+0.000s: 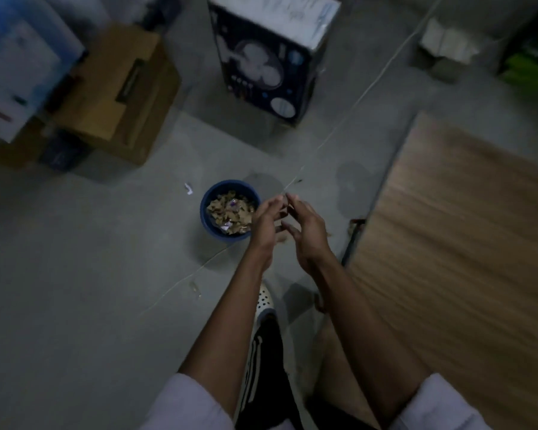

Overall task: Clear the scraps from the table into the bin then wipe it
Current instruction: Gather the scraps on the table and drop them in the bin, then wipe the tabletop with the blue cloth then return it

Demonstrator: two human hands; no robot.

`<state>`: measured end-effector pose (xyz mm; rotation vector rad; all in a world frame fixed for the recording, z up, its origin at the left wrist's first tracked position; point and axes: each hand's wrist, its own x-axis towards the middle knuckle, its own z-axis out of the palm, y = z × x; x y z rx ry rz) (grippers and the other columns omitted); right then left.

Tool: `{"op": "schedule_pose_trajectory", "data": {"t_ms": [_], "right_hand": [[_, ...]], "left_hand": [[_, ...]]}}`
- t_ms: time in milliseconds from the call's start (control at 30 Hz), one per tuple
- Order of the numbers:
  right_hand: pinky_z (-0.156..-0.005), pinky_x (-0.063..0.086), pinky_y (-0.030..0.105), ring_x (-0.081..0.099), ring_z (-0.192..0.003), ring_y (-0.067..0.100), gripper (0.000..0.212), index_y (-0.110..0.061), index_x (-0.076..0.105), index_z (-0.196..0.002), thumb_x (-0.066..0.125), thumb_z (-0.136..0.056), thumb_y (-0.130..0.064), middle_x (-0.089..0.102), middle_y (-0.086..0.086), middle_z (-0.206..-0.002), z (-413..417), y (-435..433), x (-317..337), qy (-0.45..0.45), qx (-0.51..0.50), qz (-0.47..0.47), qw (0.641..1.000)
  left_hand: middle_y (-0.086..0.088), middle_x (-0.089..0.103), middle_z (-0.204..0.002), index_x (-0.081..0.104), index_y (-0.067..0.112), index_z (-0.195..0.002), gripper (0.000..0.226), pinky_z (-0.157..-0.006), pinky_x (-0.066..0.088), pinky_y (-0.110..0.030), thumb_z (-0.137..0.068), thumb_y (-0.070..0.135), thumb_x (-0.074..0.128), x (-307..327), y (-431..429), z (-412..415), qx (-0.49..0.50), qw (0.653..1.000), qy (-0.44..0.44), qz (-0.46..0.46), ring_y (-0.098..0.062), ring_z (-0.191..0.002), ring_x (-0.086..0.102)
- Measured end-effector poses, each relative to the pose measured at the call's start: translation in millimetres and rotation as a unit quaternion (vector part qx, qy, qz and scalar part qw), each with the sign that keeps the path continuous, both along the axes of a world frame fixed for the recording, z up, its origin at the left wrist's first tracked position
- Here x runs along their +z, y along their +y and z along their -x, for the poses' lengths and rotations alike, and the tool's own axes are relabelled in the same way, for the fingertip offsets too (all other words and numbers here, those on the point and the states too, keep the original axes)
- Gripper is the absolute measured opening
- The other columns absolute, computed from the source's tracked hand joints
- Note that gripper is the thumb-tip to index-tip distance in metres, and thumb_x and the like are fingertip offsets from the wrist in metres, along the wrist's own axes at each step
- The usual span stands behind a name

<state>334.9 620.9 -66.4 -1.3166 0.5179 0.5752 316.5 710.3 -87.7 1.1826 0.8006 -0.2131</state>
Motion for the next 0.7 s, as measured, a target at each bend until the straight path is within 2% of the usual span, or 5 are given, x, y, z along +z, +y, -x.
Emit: {"op": "schedule_pose_trajectory", "data": {"t_ms": [100,167,333,433,700], "right_hand": [[-0.093,0.056,0.028,0.070,-0.106,0.004,0.033,-0.010,0.067,-0.131,0.050,-0.107,-0.025,0.074,-0.003,-0.120,21,-71,54,-0.048,-0.011,0.009,0.999],[-0.096,0.054,0.032,0.068,-0.110,0.008,0.031,-0.010,0.067,-0.130,0.051,-0.107,-0.024,0.074,-0.002,-0.119,41,-123,83,-0.066,-0.036,0.002,0.997],[-0.089,0.054,0.034,0.060,-0.123,0.018,0.031,-0.007,0.067,-0.129,0.053,-0.106,-0.024,0.070,0.004,-0.124,109,-251,123,-0.087,-0.101,0.018,0.991],[-0.090,0.052,0.037,0.062,-0.116,0.013,0.027,-0.012,0.069,-0.125,0.055,-0.105,-0.023,0.071,-0.002,-0.121,159,-315,131,-0.100,-0.139,0.037,0.984],[-0.082,0.050,0.034,0.060,-0.118,0.012,0.020,-0.021,0.070,-0.118,0.055,-0.105,-0.025,0.070,-0.005,-0.123,274,-429,132,-0.084,-0.306,0.070,0.946]], "left_hand": [[-0.004,0.074,-0.116,0.065,0.012,-0.128,0.033,-0.079,0.056,-0.030,-0.103,0.031,0.055,56,-57,16,-0.041,0.998,-0.051,-0.004,-0.014,-0.099,0.070],[-0.006,0.074,-0.113,0.064,0.008,-0.129,0.034,-0.074,0.056,-0.028,-0.103,0.028,0.056,88,-102,32,-0.072,0.995,-0.070,0.004,-0.015,-0.094,0.071],[-0.006,0.074,-0.102,0.064,0.008,-0.124,0.026,-0.065,0.050,-0.026,-0.103,0.021,0.056,136,-218,82,-0.173,0.980,-0.100,-0.020,-0.014,-0.080,0.069],[-0.006,0.074,-0.098,0.065,0.011,-0.120,0.021,-0.061,0.047,-0.024,-0.102,0.015,0.057,147,-278,118,-0.243,0.962,-0.116,-0.050,-0.014,-0.077,0.068],[-0.009,0.076,-0.103,0.071,0.018,-0.109,0.016,-0.069,0.047,-0.029,-0.097,0.012,0.063,154,-392,192,-0.411,0.899,-0.128,-0.078,-0.019,-0.087,0.068]]}}
